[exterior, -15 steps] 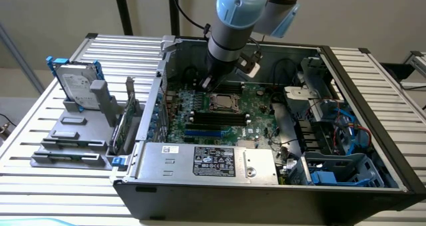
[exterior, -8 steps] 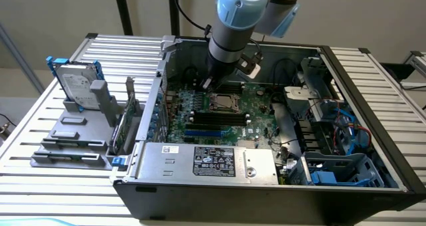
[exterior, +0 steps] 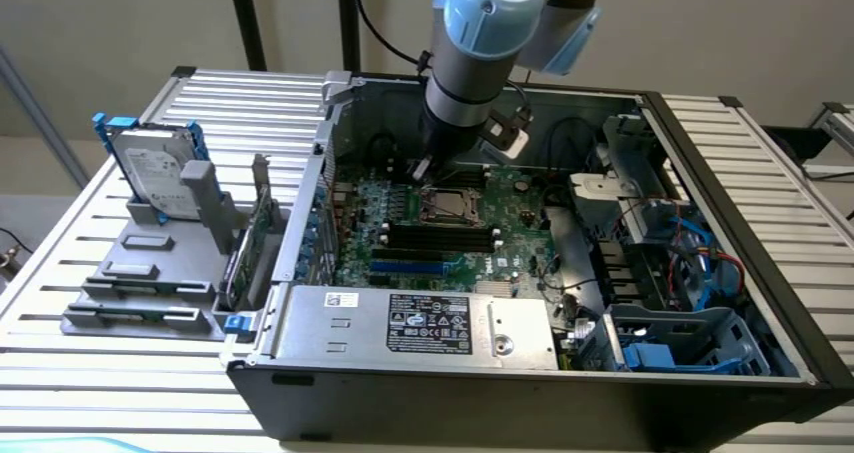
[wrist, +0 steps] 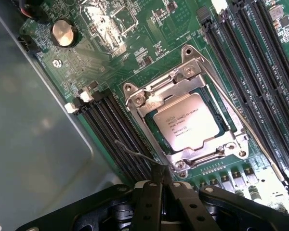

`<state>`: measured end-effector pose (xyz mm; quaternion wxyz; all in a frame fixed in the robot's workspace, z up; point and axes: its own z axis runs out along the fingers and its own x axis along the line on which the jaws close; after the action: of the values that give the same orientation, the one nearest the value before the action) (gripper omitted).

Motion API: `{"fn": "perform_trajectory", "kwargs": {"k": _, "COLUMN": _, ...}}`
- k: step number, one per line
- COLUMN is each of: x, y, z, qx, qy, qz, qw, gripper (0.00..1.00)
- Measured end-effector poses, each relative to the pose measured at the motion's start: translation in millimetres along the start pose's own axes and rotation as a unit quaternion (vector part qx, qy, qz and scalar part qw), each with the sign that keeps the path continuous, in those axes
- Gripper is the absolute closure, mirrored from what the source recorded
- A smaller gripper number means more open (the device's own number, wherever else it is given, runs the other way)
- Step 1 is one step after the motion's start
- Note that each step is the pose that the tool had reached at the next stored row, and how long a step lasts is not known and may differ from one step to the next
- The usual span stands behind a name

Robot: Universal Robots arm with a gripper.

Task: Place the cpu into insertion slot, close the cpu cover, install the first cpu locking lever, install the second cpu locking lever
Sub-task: 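Install the first cpu locking lever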

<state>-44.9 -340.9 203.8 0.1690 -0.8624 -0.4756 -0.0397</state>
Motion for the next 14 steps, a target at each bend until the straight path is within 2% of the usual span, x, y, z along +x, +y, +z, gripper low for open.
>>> {"fn": "perform_trajectory", "kwargs": {"k": 3, "x": 2.6, "y": -0.3, "z": 1.2, "qx": -0.0017, "qy": -0.0036, "qz": 0.001, "qw": 1.0, "gripper": 0.89}}
{"fn": "perform_trajectory", "kwargs": {"k": 7, "x": 7.1, "y": -2.0, "z": 3.3, "qx": -0.0022, "qy": -0.005, "qz": 0.002, "qw": 1.0, "gripper": 0.89}}
{"fn": "perform_trajectory", "kwargs": {"k": 10, "x": 8.0, "y": -1.6, "z": 3.6, "qx": -0.0017, "qy": -0.0058, "qz": 0.002, "qw": 1.0, "gripper": 0.89}}
{"fn": "perform_trajectory", "kwargs": {"k": 14, "x": 8.6, "y": -0.7, "z": 3.6, "qx": 0.0006, "qy": -0.0076, "qz": 0.004, "qw": 1.0, "gripper": 0.89}}
